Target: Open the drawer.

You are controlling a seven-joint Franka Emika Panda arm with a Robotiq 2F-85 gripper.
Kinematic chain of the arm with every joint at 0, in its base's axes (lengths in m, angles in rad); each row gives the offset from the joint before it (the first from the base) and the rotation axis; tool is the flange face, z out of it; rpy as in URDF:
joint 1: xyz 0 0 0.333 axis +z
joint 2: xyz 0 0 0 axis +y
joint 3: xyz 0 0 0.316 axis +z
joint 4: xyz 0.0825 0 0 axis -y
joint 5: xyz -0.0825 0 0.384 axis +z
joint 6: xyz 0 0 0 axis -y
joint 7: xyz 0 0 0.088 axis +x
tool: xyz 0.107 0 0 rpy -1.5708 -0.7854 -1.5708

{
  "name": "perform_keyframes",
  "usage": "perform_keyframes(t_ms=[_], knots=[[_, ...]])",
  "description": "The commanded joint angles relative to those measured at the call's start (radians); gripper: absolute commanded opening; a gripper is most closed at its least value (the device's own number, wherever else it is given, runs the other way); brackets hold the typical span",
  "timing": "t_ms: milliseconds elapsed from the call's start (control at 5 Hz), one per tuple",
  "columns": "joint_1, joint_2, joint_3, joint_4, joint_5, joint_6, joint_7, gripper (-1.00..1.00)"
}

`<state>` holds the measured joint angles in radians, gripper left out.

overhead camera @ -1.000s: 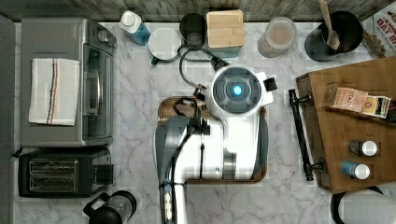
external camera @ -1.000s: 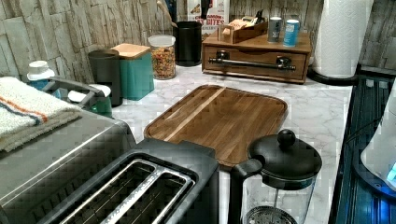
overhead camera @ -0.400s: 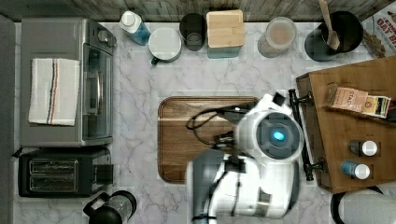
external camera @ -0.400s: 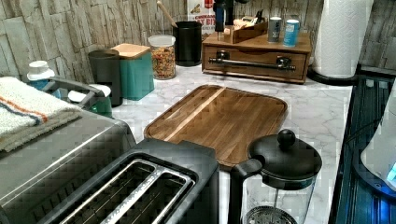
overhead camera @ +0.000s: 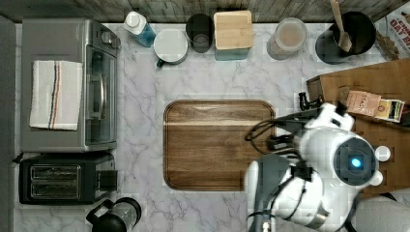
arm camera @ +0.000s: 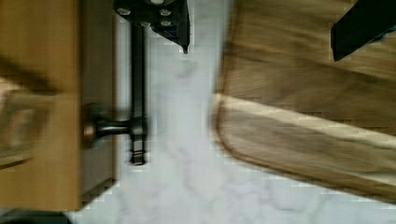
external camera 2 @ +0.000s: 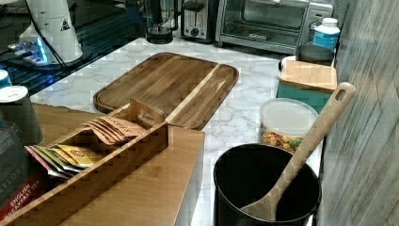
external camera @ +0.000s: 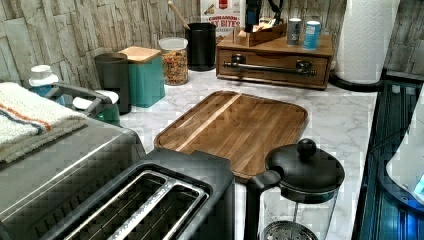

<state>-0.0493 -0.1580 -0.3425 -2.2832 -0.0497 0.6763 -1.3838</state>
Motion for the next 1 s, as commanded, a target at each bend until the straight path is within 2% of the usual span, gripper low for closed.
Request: perform_keyframes(t_ms=[200, 400, 1000], knots=[[-0.027, 0.094, -0.069, 0.024, 0.004, 0.111, -0.24, 1.0], [-0.022, 0.167, -0.102, 0.061, 0.098, 0.154, -0.376, 1.0], [-0.044, 0.238, -0.092, 0.016, 0.263, 0.314, -0.442, 1.0]])
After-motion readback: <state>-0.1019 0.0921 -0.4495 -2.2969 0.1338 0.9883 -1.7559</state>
